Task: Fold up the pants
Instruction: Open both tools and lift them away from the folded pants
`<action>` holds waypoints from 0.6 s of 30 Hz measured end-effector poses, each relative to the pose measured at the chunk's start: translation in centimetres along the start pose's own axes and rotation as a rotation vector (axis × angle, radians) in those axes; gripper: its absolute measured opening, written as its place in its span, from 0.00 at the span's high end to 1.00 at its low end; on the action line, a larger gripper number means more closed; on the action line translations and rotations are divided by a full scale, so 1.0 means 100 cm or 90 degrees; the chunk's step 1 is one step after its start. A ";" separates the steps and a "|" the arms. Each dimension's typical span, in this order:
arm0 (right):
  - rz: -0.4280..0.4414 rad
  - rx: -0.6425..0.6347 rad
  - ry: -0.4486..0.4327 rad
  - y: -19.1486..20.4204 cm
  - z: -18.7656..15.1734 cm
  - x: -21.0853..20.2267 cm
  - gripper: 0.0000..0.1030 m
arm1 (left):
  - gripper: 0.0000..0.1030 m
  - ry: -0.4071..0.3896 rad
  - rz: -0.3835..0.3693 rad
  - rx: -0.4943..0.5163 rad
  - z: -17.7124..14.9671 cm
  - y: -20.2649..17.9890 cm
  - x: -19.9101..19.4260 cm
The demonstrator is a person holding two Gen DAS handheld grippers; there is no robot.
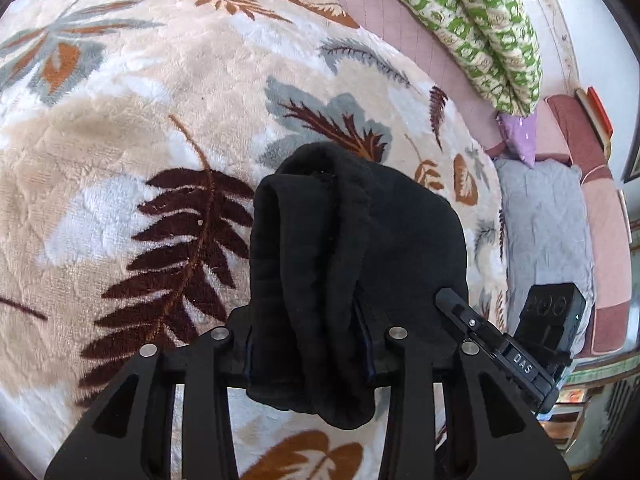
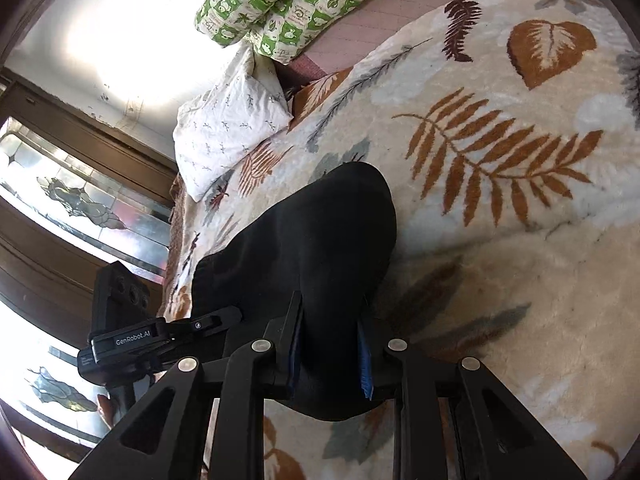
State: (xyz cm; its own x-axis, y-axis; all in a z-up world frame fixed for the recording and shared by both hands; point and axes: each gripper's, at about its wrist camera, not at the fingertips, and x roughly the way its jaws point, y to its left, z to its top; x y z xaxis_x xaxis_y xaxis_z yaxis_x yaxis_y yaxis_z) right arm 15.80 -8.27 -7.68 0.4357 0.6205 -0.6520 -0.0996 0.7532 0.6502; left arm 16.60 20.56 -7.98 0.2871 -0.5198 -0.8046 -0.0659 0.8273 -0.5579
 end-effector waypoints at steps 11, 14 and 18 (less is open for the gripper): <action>0.005 0.040 0.005 -0.012 -0.006 -0.015 0.59 | 0.55 -0.009 0.015 -0.005 -0.025 0.003 -0.042; 0.010 -0.002 -0.028 0.010 -0.008 -0.054 0.57 | 0.48 -0.044 0.067 0.006 -0.047 -0.007 -0.066; -0.056 -0.071 -0.049 0.042 -0.032 -0.100 0.21 | 0.46 -0.106 0.171 0.049 -0.086 -0.033 -0.084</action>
State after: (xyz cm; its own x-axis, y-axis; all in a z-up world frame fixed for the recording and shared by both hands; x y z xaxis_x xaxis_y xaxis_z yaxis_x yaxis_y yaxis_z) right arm 8.14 -10.61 0.33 0.5143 0.5350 -0.6703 -0.1541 0.8265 0.5415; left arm 6.20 20.35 -1.15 0.4221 -0.2443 -0.8730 -0.0898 0.9470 -0.3084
